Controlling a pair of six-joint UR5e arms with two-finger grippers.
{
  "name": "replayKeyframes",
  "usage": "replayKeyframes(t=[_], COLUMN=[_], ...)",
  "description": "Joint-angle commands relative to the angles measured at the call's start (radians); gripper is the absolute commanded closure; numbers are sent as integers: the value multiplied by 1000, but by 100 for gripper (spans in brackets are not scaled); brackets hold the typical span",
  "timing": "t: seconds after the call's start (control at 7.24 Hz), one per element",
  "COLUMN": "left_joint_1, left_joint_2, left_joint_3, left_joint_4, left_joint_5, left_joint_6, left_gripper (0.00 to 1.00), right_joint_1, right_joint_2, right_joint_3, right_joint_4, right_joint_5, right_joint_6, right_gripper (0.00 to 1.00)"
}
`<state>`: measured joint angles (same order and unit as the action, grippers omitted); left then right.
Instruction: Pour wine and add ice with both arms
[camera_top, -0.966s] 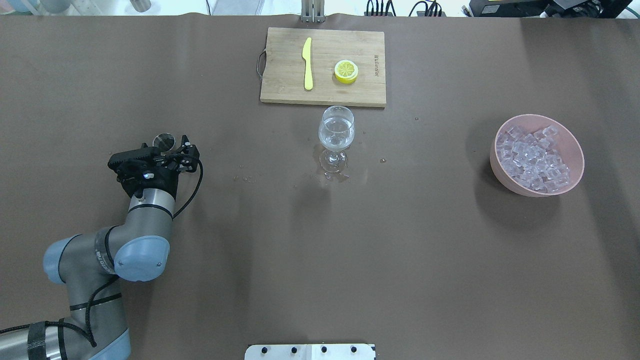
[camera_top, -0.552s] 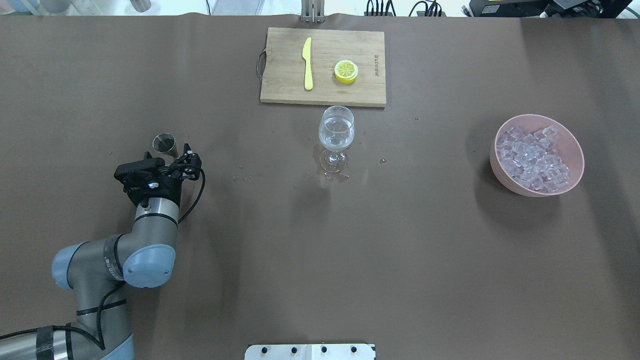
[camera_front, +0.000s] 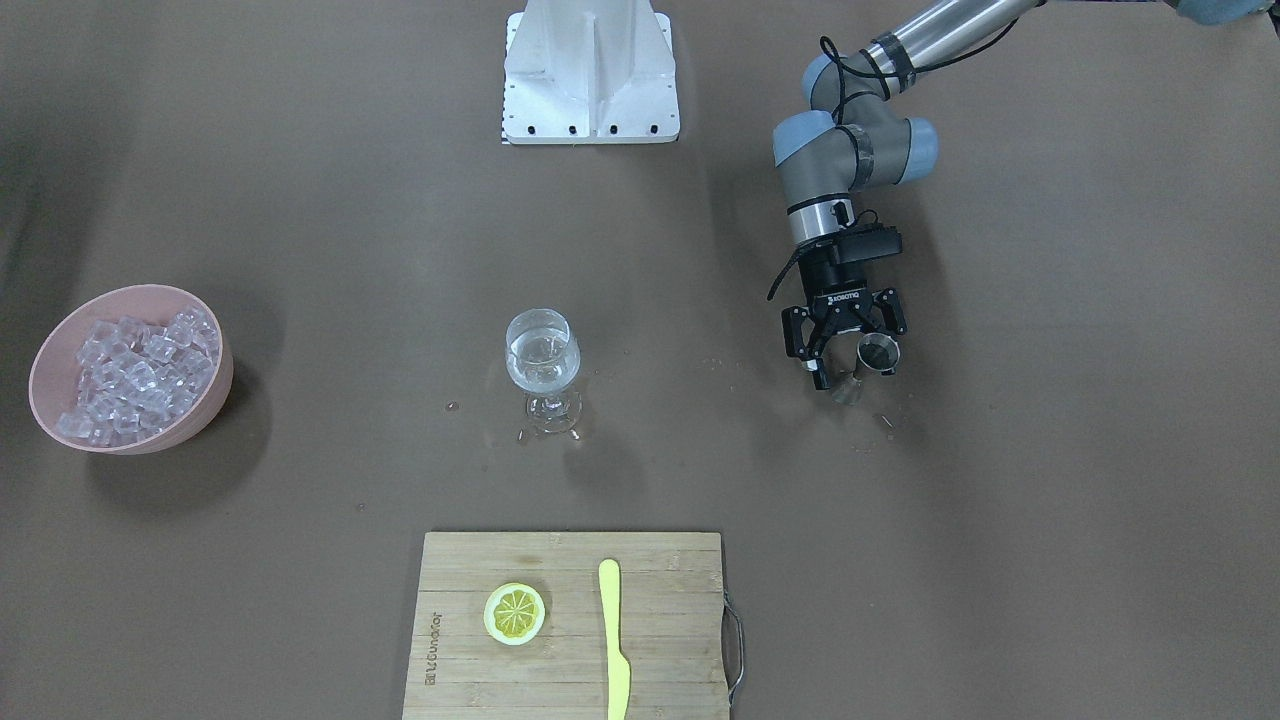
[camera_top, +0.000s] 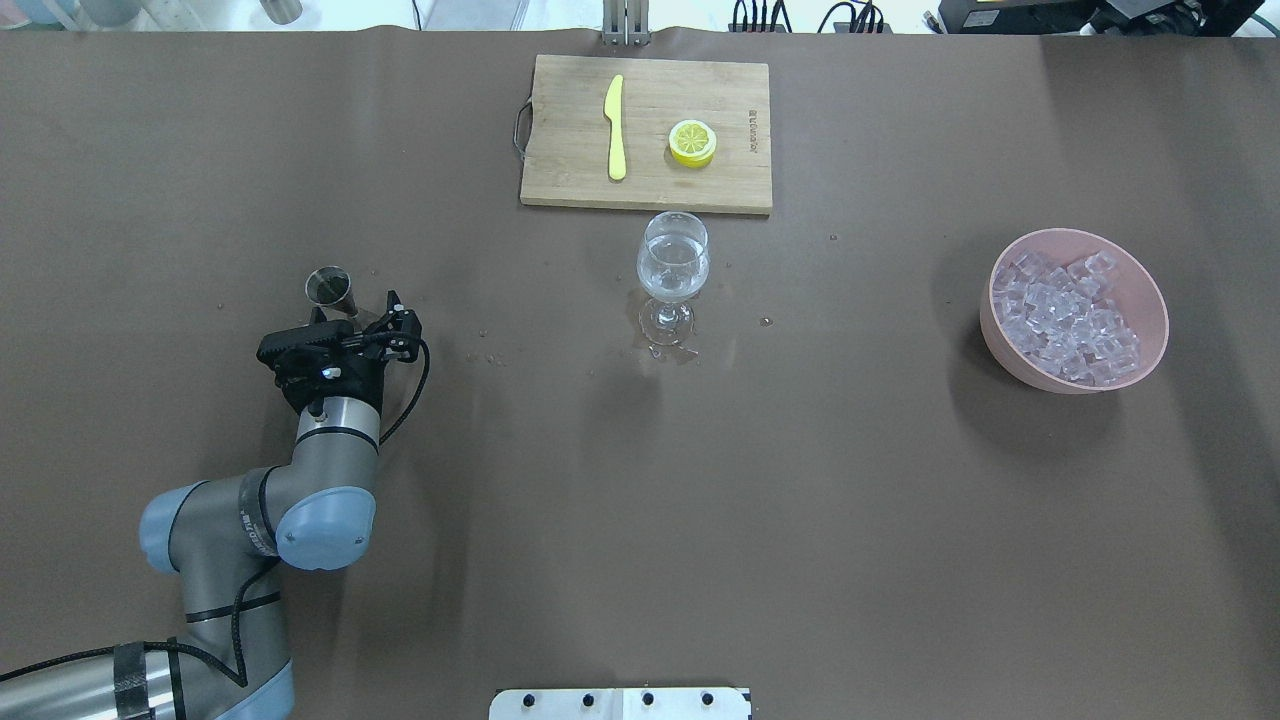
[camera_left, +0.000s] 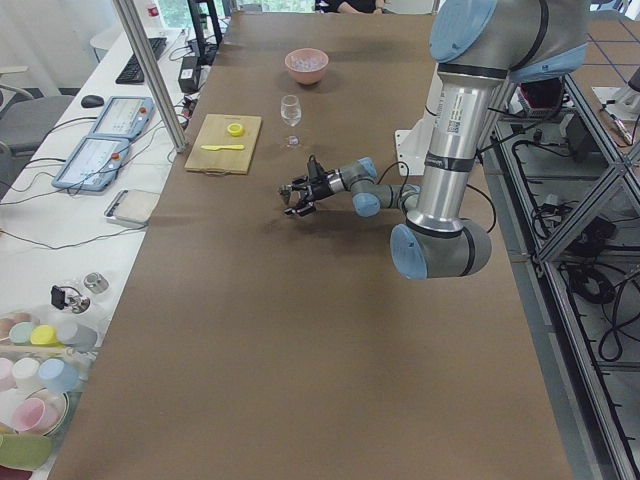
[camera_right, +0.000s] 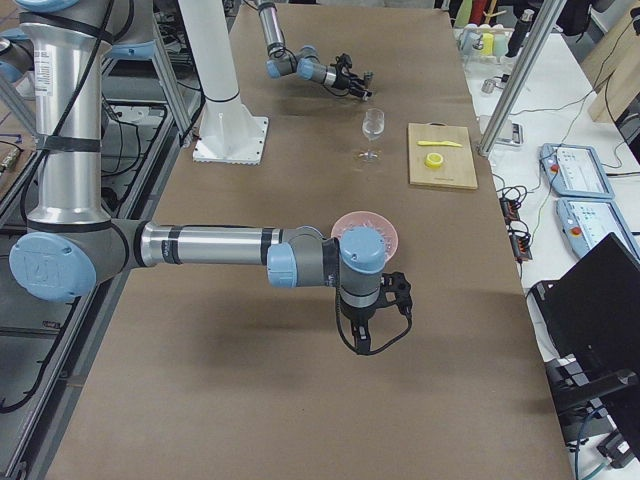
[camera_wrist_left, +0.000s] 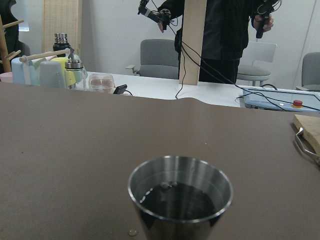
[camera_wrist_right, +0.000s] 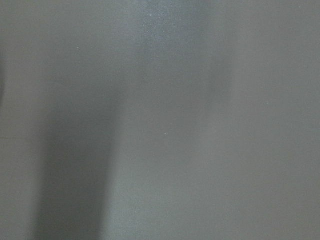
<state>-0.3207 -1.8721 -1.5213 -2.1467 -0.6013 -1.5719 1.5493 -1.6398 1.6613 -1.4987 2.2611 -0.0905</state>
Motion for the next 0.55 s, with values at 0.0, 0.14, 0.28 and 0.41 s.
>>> replayKeyframes(t=[0.0,0.14,0.28,0.41], left_joint_1=[0,0,0,0], left_joint_2=[8,10,11,25], left_joint_3=[4,6,7,6], left_joint_4=[-38,-50,-82,-90], left_joint_5=[0,0,0,0], left_joint_6=[6,4,7,6], left_gripper=[11,19,26,36], right_joint_1=[0,0,0,0], right_joint_2=[0,0,0,2], right_joint_3=[0,0,0,1], right_joint_4=[0,0,0,0], right_joint_5=[0,0,0,0], right_joint_6=[0,0,0,0], right_gripper=[0,0,0,0])
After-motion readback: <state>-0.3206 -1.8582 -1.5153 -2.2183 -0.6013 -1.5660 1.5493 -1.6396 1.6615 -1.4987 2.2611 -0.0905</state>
